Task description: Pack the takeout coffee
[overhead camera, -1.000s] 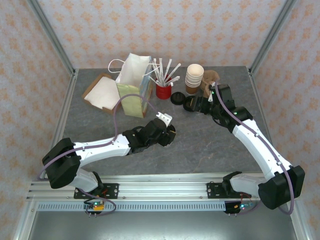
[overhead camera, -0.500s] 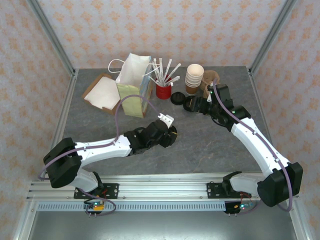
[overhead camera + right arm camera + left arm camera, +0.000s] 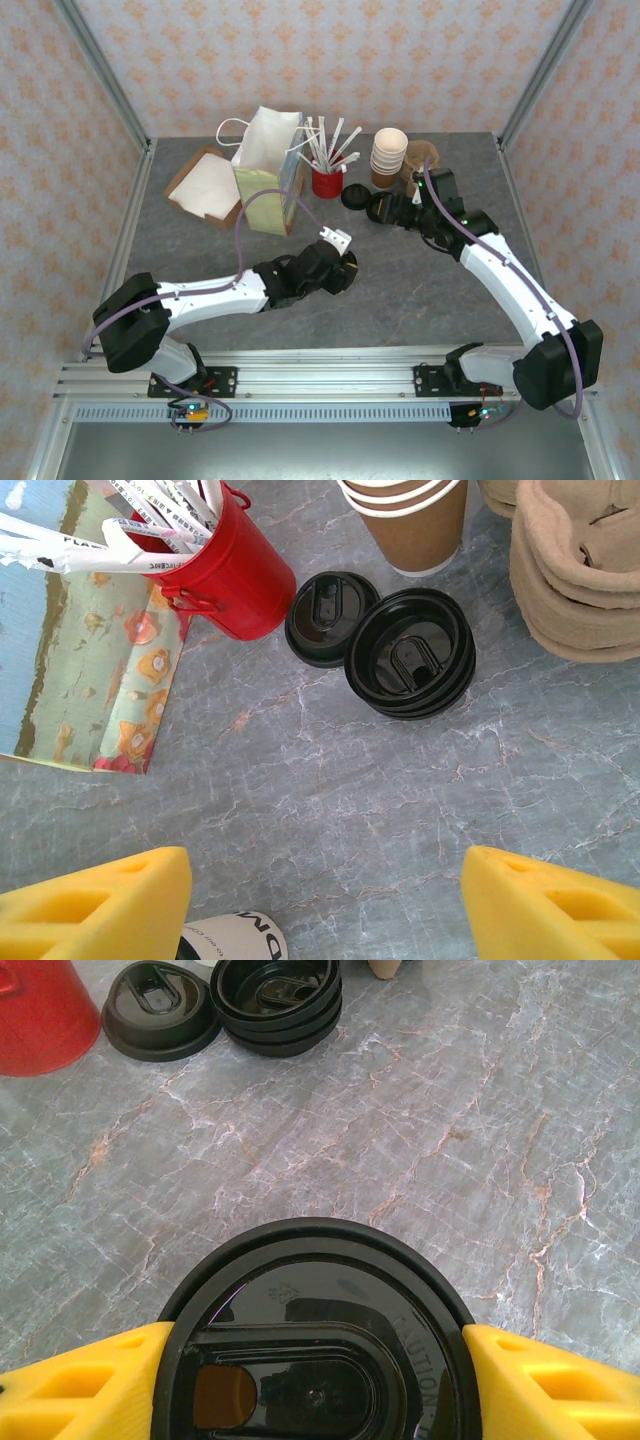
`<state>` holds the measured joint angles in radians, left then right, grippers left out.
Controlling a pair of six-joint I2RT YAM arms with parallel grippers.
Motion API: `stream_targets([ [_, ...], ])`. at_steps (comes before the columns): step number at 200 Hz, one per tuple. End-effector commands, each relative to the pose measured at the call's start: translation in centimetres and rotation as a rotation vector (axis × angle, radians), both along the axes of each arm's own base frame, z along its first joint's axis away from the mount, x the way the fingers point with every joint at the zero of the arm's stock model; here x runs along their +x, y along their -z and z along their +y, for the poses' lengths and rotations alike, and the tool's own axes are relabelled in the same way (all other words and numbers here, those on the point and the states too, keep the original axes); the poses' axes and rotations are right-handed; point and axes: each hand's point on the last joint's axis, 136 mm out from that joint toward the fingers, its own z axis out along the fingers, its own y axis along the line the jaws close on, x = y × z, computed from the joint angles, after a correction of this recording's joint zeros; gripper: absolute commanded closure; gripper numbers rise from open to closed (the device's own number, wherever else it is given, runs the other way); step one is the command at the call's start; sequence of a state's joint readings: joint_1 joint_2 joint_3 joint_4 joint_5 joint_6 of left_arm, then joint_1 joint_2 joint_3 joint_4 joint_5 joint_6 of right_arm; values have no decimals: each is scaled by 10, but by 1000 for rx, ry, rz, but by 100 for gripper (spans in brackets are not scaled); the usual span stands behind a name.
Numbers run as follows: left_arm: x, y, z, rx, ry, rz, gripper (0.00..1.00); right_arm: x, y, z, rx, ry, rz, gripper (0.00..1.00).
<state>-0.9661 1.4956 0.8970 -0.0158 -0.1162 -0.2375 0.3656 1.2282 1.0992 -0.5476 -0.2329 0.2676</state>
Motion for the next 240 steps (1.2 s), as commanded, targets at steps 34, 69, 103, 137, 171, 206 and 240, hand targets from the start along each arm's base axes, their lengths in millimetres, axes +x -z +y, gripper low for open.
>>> stream_targets([
  [34, -25, 68, 46, 289, -36, 163, 46, 2, -9, -1, -4, -4, -9, 28],
  [69, -37, 83, 63, 375, -41, 234, 48, 1, -4, -1, -1, -2, -1, 28],
  [103, -46, 95, 70, 418, -35, 285, 50, -1, 0, -2, -4, 3, 7, 28],
  [137, -51, 103, 76, 451, -44, 322, 51, -1, 1, -2, -3, 4, 12, 28],
  [171, -59, 110, 83, 510, -43, 356, 52, -2, 2, -3, -6, 4, 16, 28],
  [206, -69, 114, 86, 562, -42, 382, 53, -2, 3, -2, -2, 6, 18, 28],
  [240, -76, 118, 90, 584, -44, 426, 54, -1, 3, -1, 3, 3, 22, 28],
])
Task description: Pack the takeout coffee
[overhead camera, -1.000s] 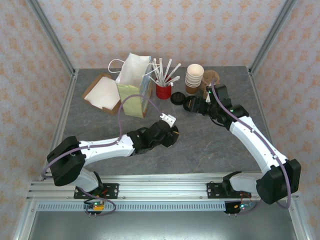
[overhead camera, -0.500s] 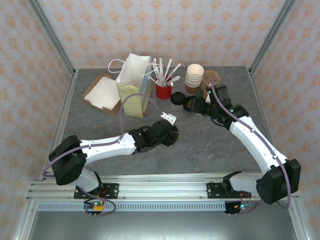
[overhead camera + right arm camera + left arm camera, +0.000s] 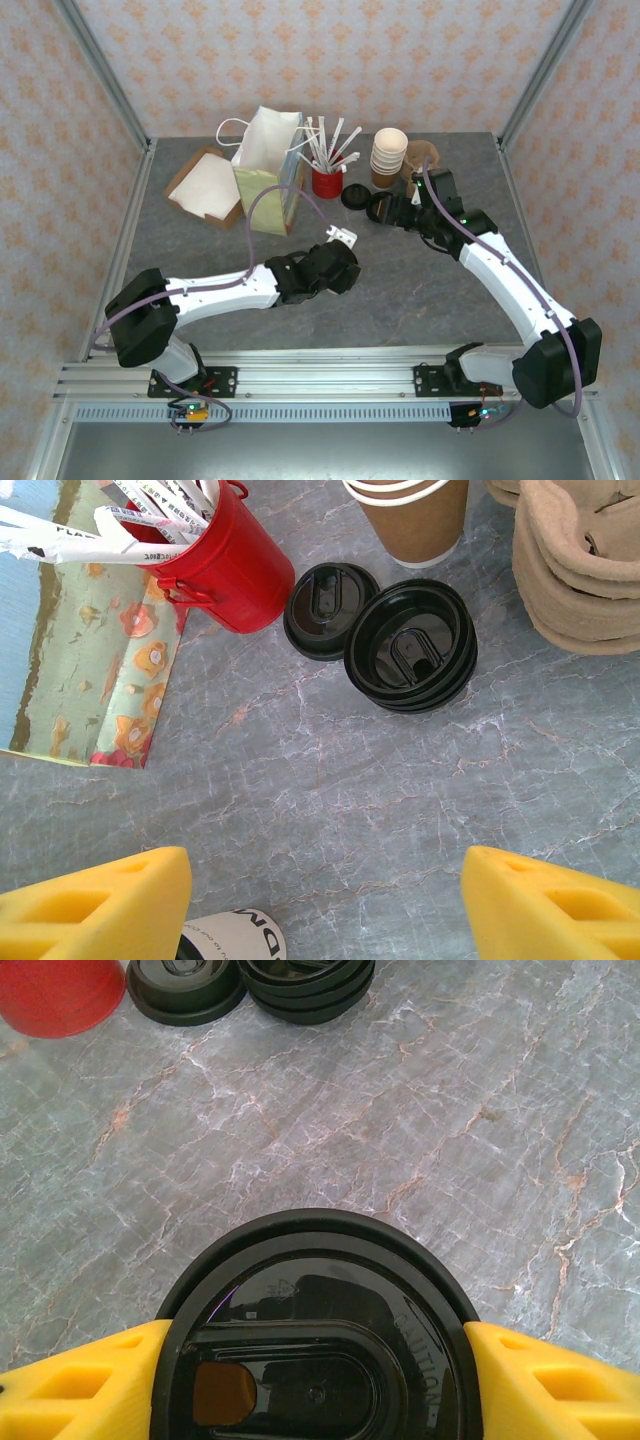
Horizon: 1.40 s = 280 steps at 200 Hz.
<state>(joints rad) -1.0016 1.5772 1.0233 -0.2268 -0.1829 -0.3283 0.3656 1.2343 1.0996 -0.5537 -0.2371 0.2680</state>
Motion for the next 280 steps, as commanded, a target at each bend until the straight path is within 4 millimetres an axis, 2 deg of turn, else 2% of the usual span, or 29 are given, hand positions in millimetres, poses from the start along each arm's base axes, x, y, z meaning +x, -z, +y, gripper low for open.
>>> stream_targets([
  [1, -71, 104, 89, 464, 27, 357, 54, -1, 1, -2, 4, 6, 11, 28],
  [62, -76, 104, 102, 507, 21, 368, 53, 0, 0, 1, 18, 3, 13, 28],
  [98, -79, 118, 113, 473, -27, 390, 53, -1, 1, 2, 23, 0, 18, 28],
  [111, -79, 119, 114, 457, -32, 391, 53, 0, 0, 2, 24, 2, 17, 28],
  [142, -74, 112, 99, 384, -20, 378, 53, 0, -2, 4, 30, -6, 17, 28],
  [171, -74, 120, 104, 398, -38, 383, 53, -2, -5, 2, 25, -6, 13, 28],
  [194, -69, 108, 101, 430, -26, 320, 53, -2, -7, 2, 27, -8, 9, 28],
  [219, -69, 104, 99, 426, -18, 319, 52, -1, -9, 4, 33, -12, 7, 27],
  [252, -53, 66, 83, 368, -22, 242, 45, -1, -13, 6, 41, -17, 0, 28],
  [280, -42, 45, 68, 324, -23, 209, 38, -1, -16, 6, 45, -20, -2, 28],
])
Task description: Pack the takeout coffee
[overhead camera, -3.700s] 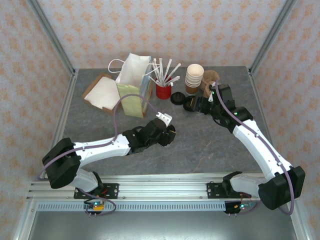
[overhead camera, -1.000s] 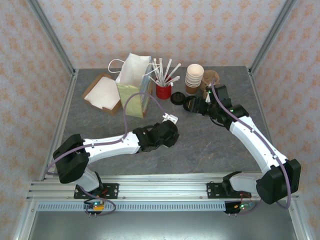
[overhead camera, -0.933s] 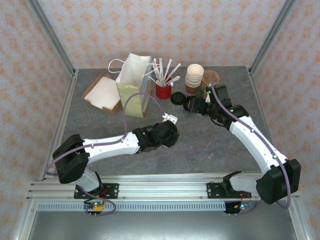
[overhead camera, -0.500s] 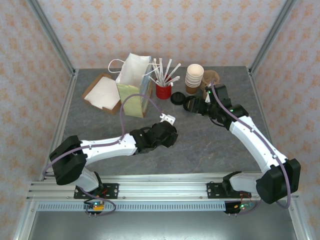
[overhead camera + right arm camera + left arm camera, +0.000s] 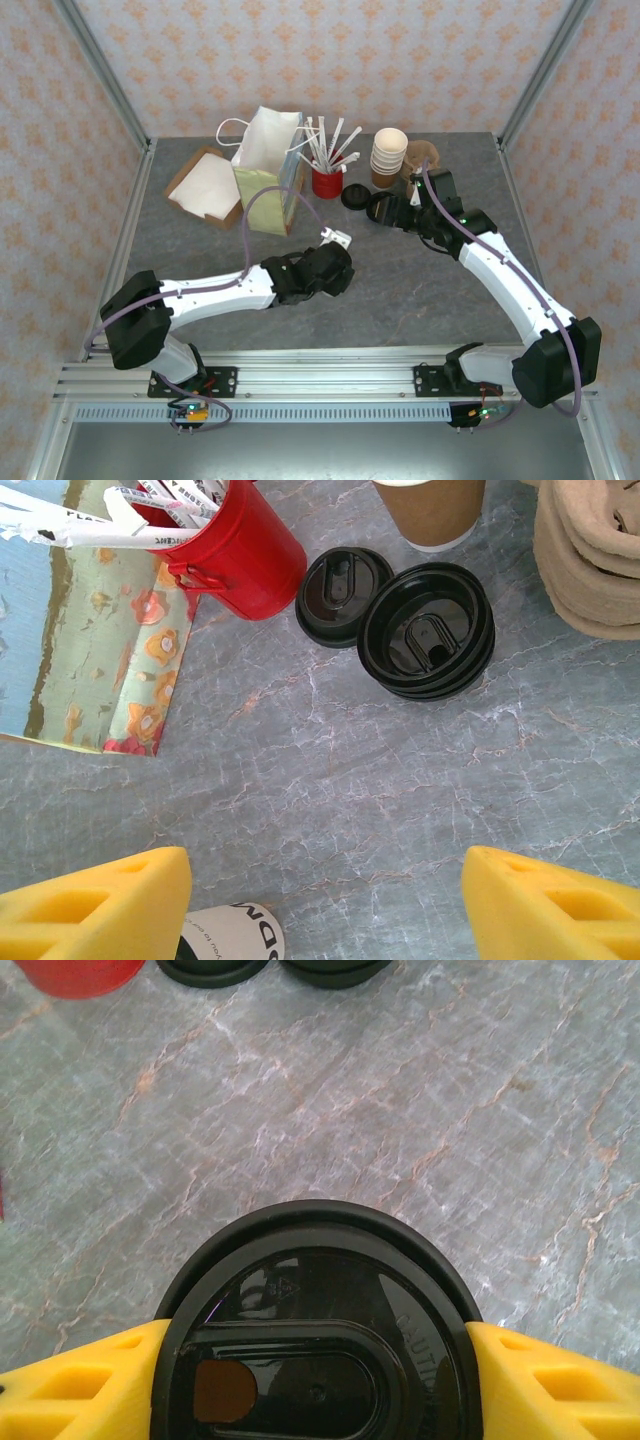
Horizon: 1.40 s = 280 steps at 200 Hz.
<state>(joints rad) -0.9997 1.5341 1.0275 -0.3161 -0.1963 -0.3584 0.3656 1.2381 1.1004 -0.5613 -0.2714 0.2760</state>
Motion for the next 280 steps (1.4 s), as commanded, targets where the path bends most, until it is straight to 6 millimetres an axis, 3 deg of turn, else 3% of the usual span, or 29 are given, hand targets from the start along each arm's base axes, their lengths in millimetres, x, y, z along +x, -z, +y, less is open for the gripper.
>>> stream_targets([
  [1, -36, 51, 53, 298, 11, 190, 38, 2, -18, 1, 22, 0, -24, 27],
  [49, -21, 19, 34, 216, 0, 129, 32, 0, -22, -1, 15, 1, -32, 28],
  [70, -19, 17, 30, 198, 2, 127, 29, -1, -20, -1, 15, 1, -28, 27],
  [126, -24, 23, 33, 157, -20, 134, 27, -2, -19, -1, 13, 2, -25, 27],
  [280, -17, -31, 32, 23, -49, 31, 11, -9, -19, 11, -52, -62, -32, 26],
])
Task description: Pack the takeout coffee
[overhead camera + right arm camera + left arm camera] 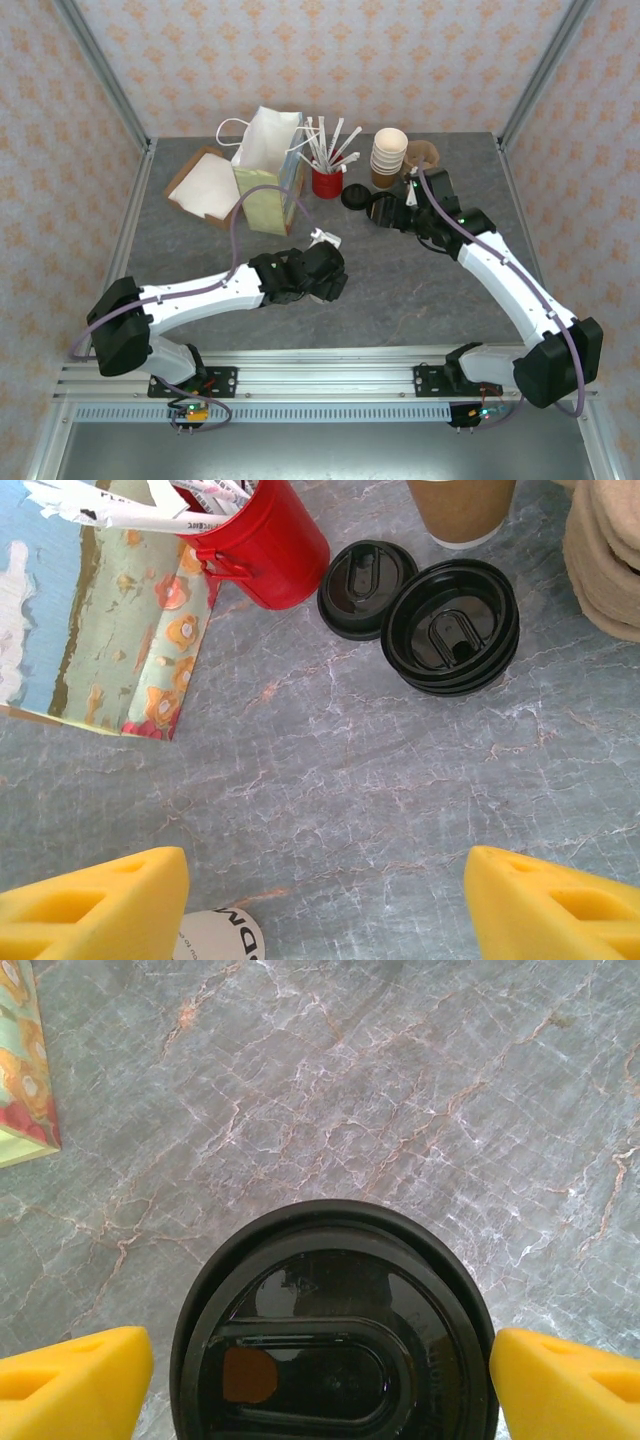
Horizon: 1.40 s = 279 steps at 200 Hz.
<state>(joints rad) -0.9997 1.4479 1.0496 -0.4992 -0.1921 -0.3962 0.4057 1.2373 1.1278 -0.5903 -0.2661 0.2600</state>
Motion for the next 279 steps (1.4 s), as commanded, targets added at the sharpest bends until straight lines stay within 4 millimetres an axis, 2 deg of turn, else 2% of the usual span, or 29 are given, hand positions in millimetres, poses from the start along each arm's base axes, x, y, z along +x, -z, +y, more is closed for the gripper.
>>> stream_targets([
  [1, 0, -17, 7, -15, -22, -22, 11, -2, -12, -1, -38, -16, -28, 26],
  [19, 1, -32, 7, -53, -22, -34, 11, -6, -14, 2, -53, -44, -42, 25],
  [38, 6, -54, 21, -125, -53, -40, 11, -18, -18, 14, -65, -139, -68, 24],
  [64, 17, -76, 57, -218, -146, -24, 13, -41, -9, 43, -105, -318, -78, 24],
  [88, 23, -82, 97, -239, -254, 16, 14, -63, -4, 72, -156, -488, -108, 23],
  [113, 25, -92, 129, -287, -346, 13, 14, -85, 12, 105, -259, -675, -113, 18],
  [149, 23, -109, 158, -309, -428, -36, 14, -91, 37, 127, -414, -800, -79, 13],
  [199, 24, -113, 170, -306, -452, -54, 14, -96, 57, 146, -495, -901, -32, 9],
  [279, 26, -112, 173, -293, -456, -56, 14, -106, 66, 155, -459, -974, 26, 8],
])
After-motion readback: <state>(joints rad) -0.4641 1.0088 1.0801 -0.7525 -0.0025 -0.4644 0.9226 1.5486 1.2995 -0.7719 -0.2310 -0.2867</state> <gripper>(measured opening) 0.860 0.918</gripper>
